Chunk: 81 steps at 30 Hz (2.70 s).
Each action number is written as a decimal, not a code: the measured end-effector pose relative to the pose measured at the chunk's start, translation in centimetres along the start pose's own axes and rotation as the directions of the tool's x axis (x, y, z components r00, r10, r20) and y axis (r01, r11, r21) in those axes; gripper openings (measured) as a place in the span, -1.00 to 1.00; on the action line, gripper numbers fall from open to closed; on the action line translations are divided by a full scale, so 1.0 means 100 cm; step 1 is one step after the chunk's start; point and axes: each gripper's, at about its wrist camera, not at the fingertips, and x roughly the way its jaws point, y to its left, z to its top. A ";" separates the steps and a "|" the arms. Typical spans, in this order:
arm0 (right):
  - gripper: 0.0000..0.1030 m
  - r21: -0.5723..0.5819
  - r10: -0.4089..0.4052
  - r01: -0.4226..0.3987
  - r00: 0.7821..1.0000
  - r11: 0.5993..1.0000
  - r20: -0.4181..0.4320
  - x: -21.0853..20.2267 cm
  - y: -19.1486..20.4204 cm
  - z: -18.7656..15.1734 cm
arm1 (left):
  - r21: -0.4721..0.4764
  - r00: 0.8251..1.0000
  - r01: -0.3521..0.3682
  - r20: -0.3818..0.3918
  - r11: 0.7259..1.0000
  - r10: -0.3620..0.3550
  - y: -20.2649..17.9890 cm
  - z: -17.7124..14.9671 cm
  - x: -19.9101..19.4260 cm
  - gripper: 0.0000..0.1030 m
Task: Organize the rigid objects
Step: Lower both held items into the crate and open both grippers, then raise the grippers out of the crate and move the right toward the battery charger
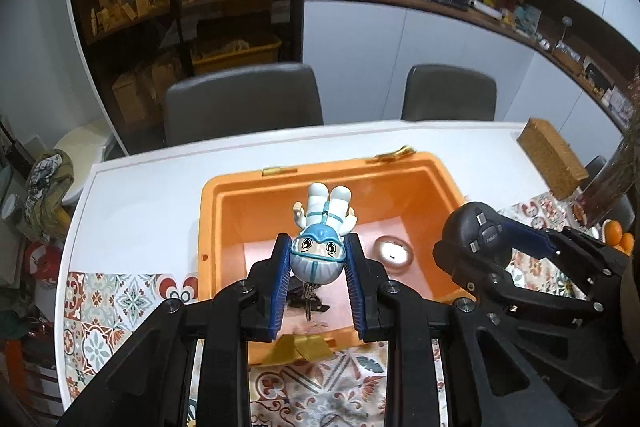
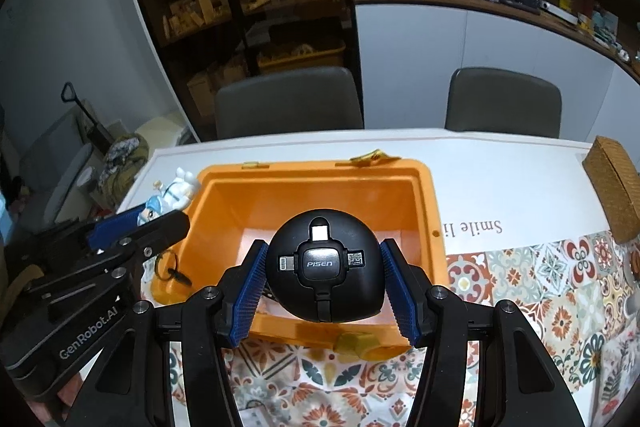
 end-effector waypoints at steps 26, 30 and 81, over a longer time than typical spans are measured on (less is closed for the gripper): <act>0.28 -0.024 -0.038 0.036 0.996 0.999 -0.084 0.044 0.005 -0.008 | -0.071 0.971 -0.226 -0.099 0.972 0.219 0.033 -0.033 0.020 0.71; 0.34 -0.058 -0.063 0.060 0.997 0.997 -0.046 0.033 0.012 -0.009 | -0.097 0.970 -0.232 -0.099 0.968 0.223 0.039 -0.041 0.011 0.73; 0.62 -0.201 0.108 -0.161 0.962 0.966 -0.250 0.010 0.077 -0.149 | -0.260 0.917 -0.363 -0.268 0.895 0.295 0.077 -0.217 -0.045 0.90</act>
